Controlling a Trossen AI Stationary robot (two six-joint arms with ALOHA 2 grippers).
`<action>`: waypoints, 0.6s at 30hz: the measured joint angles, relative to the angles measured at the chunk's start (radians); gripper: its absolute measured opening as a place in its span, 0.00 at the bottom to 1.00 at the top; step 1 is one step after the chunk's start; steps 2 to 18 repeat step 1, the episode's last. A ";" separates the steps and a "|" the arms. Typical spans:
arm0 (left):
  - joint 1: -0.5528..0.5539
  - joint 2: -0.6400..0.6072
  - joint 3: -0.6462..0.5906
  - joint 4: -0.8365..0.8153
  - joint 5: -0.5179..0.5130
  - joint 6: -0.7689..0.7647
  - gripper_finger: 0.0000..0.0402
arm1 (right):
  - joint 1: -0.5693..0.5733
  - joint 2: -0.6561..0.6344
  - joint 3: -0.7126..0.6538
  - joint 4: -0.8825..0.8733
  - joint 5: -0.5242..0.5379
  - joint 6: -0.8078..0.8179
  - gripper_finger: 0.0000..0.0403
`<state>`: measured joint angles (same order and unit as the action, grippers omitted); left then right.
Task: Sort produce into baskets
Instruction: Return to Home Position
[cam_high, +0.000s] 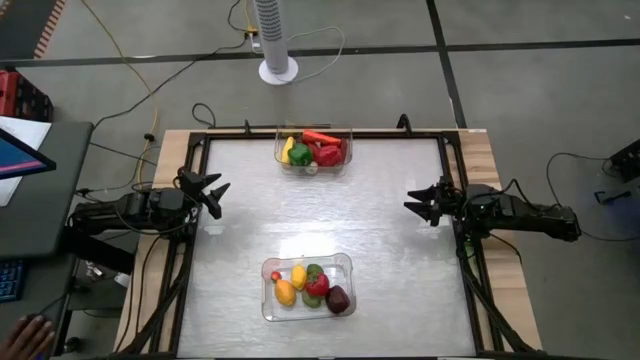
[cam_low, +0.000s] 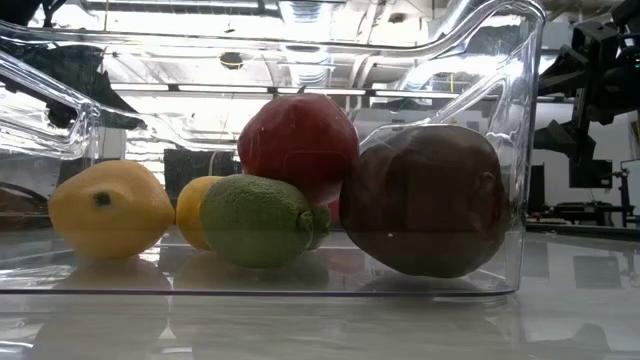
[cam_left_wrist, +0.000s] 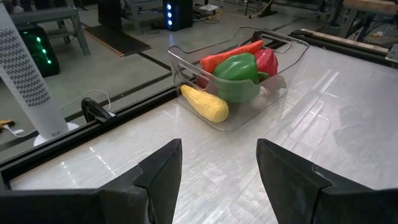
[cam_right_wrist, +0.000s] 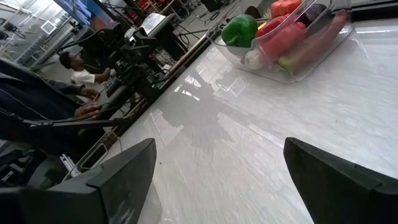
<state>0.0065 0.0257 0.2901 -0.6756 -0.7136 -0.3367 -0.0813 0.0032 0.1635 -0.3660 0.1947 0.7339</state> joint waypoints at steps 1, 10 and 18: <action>0.000 0.000 0.000 0.000 0.000 0.000 0.48 | 0.000 0.000 0.000 0.000 0.000 0.000 0.94; 0.000 0.000 0.000 0.000 0.000 0.000 0.48 | 0.000 0.000 0.000 0.000 0.000 0.000 0.94; 0.000 0.000 0.000 0.000 0.000 0.000 0.48 | 0.000 0.000 0.000 0.000 0.000 0.000 0.94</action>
